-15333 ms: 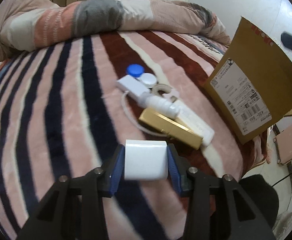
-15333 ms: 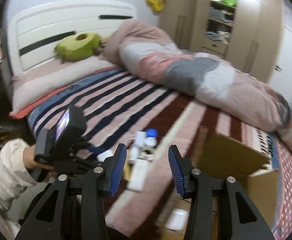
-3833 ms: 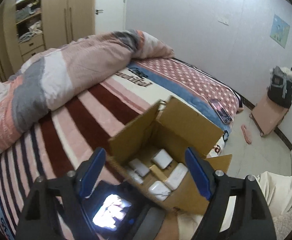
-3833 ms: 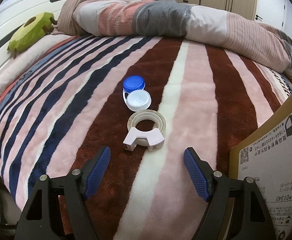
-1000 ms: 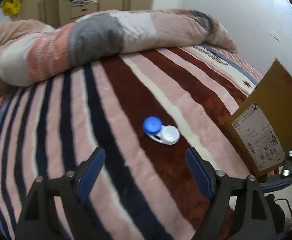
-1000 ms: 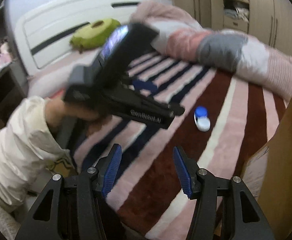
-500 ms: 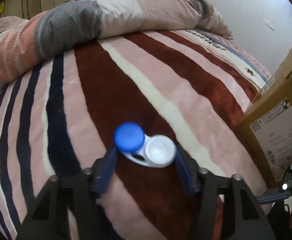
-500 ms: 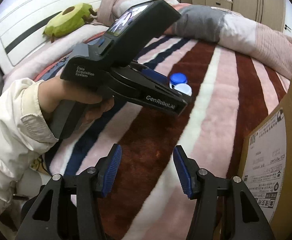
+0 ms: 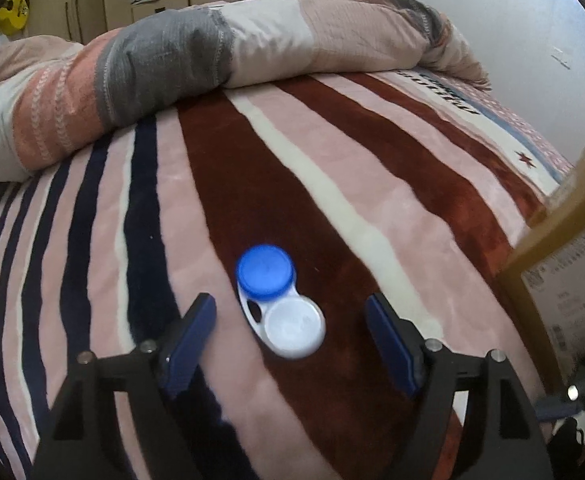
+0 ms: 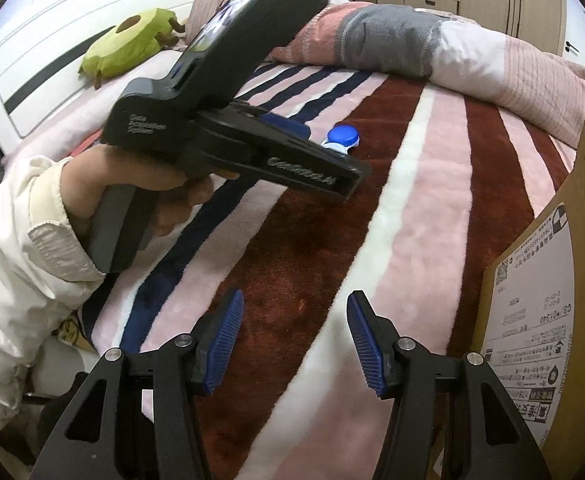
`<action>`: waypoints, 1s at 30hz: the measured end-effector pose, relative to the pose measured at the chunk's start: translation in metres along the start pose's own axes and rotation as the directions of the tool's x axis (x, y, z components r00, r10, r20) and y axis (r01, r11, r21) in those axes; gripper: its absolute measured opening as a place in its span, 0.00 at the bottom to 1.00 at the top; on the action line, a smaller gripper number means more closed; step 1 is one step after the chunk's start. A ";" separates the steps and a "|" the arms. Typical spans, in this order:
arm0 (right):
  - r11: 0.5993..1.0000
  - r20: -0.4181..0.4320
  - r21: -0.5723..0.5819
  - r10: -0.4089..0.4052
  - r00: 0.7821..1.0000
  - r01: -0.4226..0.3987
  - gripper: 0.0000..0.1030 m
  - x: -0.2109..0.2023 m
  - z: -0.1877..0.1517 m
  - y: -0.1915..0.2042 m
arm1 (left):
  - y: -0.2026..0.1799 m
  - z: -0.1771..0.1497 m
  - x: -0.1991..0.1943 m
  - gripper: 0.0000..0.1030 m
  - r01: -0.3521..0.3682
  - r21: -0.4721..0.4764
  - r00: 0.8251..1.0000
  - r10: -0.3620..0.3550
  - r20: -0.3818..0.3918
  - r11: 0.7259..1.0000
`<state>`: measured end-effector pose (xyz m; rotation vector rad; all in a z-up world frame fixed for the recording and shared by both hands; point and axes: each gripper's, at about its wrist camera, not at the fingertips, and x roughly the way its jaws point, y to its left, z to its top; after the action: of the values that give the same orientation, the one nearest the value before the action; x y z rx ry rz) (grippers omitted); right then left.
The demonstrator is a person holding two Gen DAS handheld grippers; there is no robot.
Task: Organize rigid objects
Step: 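Grasp the blue-and-white contact lens case with the left gripper, then carry the lens case over the box and open the left gripper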
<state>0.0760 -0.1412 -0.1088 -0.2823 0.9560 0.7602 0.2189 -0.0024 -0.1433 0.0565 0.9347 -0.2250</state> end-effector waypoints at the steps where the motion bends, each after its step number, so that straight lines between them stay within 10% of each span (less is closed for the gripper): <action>1: 1.000 -0.002 0.002 0.005 1.000 -0.005 0.49 0.000 0.000 0.000 | 0.000 0.001 0.005 0.60 -0.008 -0.005 1.000 0.008 -0.010 1.000; 4: 1.000 0.001 0.004 0.007 1.000 -0.007 0.49 -0.001 0.000 -0.002 | 0.003 0.001 0.007 0.29 0.005 -0.015 1.000 -0.006 -0.019 1.000; 20: 0.999 0.057 -0.040 0.034 0.998 -0.031 0.49 -0.032 -0.002 0.014 | -0.020 -0.007 -0.150 0.28 -0.010 0.067 0.992 0.001 0.123 0.998; 30: 0.996 0.002 -0.074 0.053 0.999 -0.052 0.49 -0.020 -0.008 0.032 | -0.143 0.043 -0.235 0.28 0.132 0.279 0.965 -0.187 0.182 0.951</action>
<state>0.0420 -0.1318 -0.0941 -0.3204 0.9355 0.8451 0.0875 -0.1083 0.0781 0.2013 0.6974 -0.4982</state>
